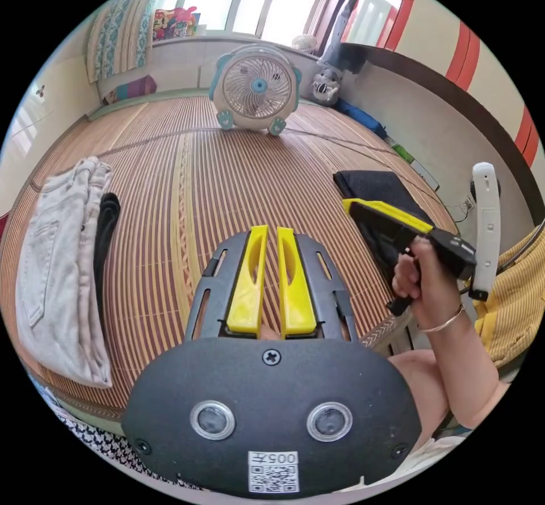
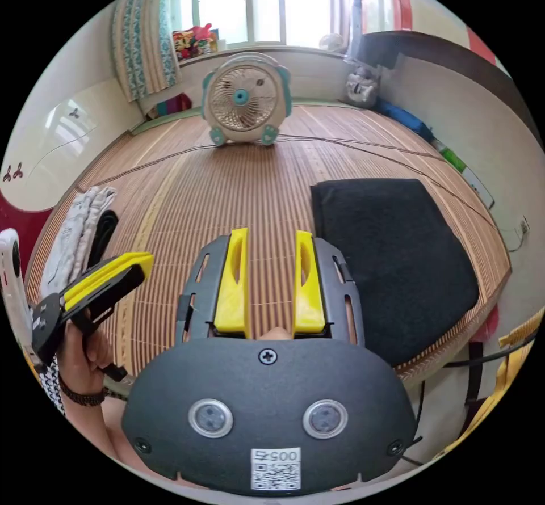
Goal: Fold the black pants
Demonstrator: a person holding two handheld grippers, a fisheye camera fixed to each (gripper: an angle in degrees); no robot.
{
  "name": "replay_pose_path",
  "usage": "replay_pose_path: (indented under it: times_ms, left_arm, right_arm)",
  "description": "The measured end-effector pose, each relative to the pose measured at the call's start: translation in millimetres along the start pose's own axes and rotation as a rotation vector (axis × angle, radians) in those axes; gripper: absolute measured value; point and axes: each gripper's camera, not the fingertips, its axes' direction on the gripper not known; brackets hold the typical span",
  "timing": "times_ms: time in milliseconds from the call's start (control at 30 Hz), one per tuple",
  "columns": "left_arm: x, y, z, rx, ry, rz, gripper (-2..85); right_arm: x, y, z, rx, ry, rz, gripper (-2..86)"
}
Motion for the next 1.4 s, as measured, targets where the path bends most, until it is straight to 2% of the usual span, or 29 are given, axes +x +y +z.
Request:
replay_pose_path:
  times_ms: [267, 500, 867, 1133, 1400]
  left_arm:
    - [-9, -41, 22, 0.005, 0.037, -0.022, 5.2]
    - [-15, -61, 10, 0.082, 0.023, -0.049, 0.7]
    - [-19, -85, 21, 0.07, 0.054, -0.05, -0.7]
    - [14, -95, 37, 0.047, -0.011, 0.052, -0.6]
    - [-3, -103, 41, 0.027, -0.052, -0.006, -0.7]
  right_arm:
    - [65, -27, 41, -0.151, 0.098, 0.146, 11.7]
    - [66, -43, 75, -0.243, 0.166, 0.112, 8.9]
    - [103, -66, 77, -0.254, -0.022, 0.197, 3.6]
    - [49, -77, 84, -0.311, -0.123, -0.032, 2.3]
    - [-23, -78, 85, -0.358, -0.283, -0.248, 2.1]
